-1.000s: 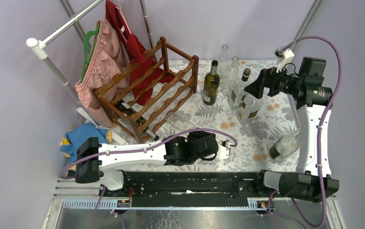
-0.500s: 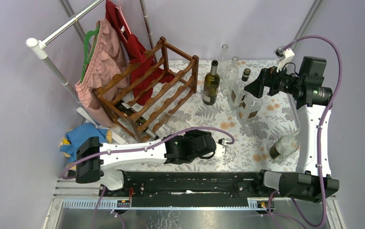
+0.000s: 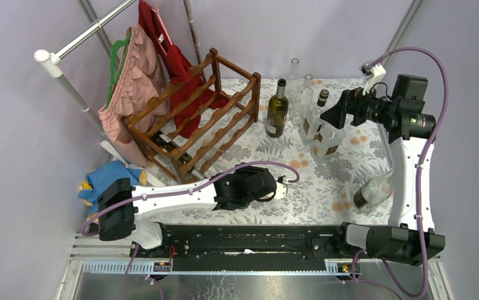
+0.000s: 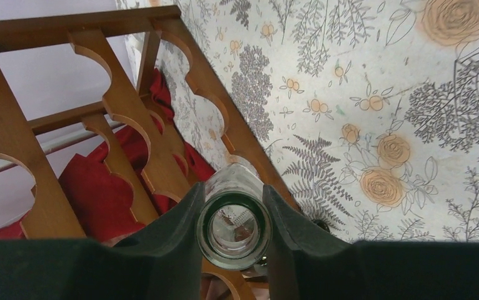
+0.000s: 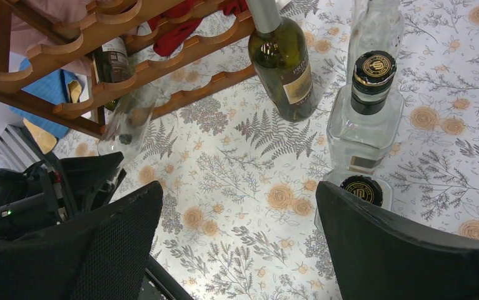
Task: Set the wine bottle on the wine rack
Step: Place the wine bottle in the wine rack.
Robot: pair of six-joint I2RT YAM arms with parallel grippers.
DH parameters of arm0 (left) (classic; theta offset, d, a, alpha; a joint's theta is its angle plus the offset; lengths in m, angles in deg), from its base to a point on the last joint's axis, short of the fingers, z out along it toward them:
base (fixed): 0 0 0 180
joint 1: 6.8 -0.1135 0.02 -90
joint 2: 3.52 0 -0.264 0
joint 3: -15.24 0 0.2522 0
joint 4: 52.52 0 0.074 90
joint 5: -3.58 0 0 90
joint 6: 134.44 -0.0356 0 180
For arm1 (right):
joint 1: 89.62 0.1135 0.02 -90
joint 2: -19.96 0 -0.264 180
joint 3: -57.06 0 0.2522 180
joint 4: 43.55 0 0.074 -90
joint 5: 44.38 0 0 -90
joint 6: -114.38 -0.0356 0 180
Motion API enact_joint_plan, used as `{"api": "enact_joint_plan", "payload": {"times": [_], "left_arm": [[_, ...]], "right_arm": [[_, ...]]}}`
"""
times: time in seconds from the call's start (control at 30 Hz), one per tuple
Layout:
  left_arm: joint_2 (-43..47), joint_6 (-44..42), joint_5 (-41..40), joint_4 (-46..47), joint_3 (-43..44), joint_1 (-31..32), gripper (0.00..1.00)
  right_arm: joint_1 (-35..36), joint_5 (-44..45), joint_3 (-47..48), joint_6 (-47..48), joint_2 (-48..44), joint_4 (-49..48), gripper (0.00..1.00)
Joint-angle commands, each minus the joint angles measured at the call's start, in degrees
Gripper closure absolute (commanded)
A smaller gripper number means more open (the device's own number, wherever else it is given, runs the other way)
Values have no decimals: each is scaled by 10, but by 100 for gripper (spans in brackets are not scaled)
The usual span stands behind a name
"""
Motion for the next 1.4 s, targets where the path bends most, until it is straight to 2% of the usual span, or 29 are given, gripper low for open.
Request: {"api": "enact_joint_plan", "payload": {"times": [0.0, 0.17, 0.3, 0.5, 0.73, 0.8, 0.97, 1.13, 1.37], "left_arm": [[15, -26, -34, 40, -13, -12, 100], [0, -31, -30, 102, -56, -26, 99], [-27, -32, -55, 181, -98, -35, 90], [-77, -14, -81, 255, -134, -42, 67], [-86, 16, -75, 272, -143, -66, 30], [-83, 21, -70, 272, -144, -70, 24], [-74, 43, -64, 257, -131, -75, 22], [-59, 99, -39, 187, -75, -74, 18], [9, 173, 15, 127, -28, -54, 5]], "right_arm": [[-2, -12, 2, -5, -18, -15, 0], [-2, -12, 2, -5, -19, -16, 0], [-2, -11, 0, -3, -19, -14, 0], [-2, -11, -4, -1, -22, -15, 0], [-2, -10, -7, 0, -25, -14, 0], [-2, -11, -7, 0, -26, -14, 0], [-2, -14, -10, -1, -27, -15, 0], [-2, -12, -9, 1, -29, -13, 0], [-2, -10, -8, 10, -30, -7, 0]]}}
